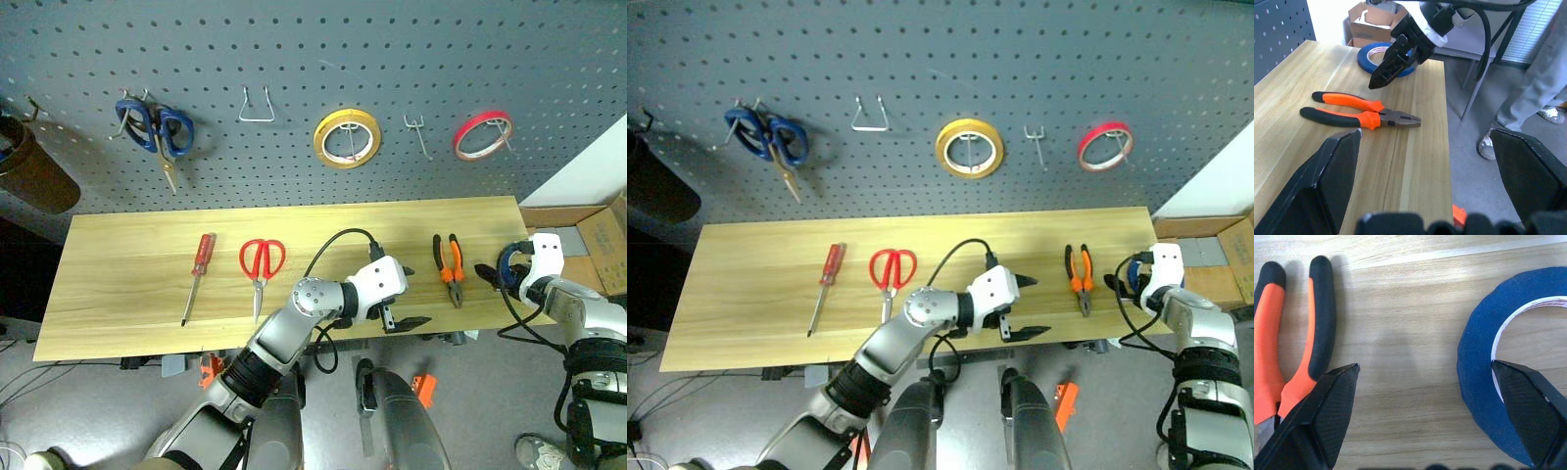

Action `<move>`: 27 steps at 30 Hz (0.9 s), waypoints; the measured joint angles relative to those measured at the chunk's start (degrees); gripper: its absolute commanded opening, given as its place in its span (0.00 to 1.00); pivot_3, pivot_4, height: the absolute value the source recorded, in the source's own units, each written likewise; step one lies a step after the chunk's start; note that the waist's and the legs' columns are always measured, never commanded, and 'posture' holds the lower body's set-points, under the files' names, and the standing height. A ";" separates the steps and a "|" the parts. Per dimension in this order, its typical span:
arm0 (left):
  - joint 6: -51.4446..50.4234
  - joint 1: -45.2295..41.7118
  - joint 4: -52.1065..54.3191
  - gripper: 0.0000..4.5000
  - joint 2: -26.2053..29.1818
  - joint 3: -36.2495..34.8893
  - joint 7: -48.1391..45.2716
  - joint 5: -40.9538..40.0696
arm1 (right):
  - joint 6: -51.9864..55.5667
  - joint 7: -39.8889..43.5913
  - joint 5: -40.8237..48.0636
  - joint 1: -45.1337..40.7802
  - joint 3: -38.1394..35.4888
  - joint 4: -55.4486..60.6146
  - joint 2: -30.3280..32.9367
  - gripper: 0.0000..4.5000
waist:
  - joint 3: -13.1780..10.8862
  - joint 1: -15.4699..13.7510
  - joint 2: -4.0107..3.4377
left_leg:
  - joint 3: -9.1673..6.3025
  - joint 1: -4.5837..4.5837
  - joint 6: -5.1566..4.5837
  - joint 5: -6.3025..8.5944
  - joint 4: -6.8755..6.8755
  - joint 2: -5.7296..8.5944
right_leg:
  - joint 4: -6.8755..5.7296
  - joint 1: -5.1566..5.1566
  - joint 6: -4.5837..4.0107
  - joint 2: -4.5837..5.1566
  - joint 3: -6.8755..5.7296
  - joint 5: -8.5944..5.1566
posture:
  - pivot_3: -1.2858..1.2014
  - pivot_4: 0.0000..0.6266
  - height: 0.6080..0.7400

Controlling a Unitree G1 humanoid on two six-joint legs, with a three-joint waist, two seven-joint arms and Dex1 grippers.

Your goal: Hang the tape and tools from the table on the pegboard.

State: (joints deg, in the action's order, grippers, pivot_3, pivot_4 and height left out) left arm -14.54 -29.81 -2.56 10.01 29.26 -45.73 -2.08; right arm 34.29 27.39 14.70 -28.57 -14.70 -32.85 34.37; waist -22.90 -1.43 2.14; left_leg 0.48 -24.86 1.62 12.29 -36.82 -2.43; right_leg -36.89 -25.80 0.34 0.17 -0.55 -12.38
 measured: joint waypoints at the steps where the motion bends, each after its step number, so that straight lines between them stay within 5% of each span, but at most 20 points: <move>1: 0.00 0.00 0.00 1.00 0.00 0.00 0.00 0.01 | 0.27 -0.04 0.08 -0.05 -0.17 0.09 0.01 1.00 | 0.00 0.00 0.00 | 0.00 -0.01 0.00 0.00 0.01 0.00 | 0.02 0.00 0.00 0.00 0.00 0.00 | 0.54 0.71 1.00; 27: 1.04 -0.71 -0.18 1.00 0.54 -1.43 -0.63 0.56 | 16.71 -5.98 6.30 0.45 -5.98 14.21 -7.92 1.00 | 0.00 1.17 0.00 | -0.01 -0.02 -0.01 0.01 0.07 -0.15 | -0.02 -0.08 0.04 -0.05 -0.01 -0.03 | 0.54 0.70 1.00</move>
State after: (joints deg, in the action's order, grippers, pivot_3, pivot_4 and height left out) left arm -13.51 -30.52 -2.74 10.55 27.83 -46.35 -1.52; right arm 51.00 21.41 21.00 -28.13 -20.68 -18.63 26.45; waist -22.90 -0.27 2.14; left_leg 0.47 -24.88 1.61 12.30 -36.75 -2.58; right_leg -36.91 -25.88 0.38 0.12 -0.56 -12.41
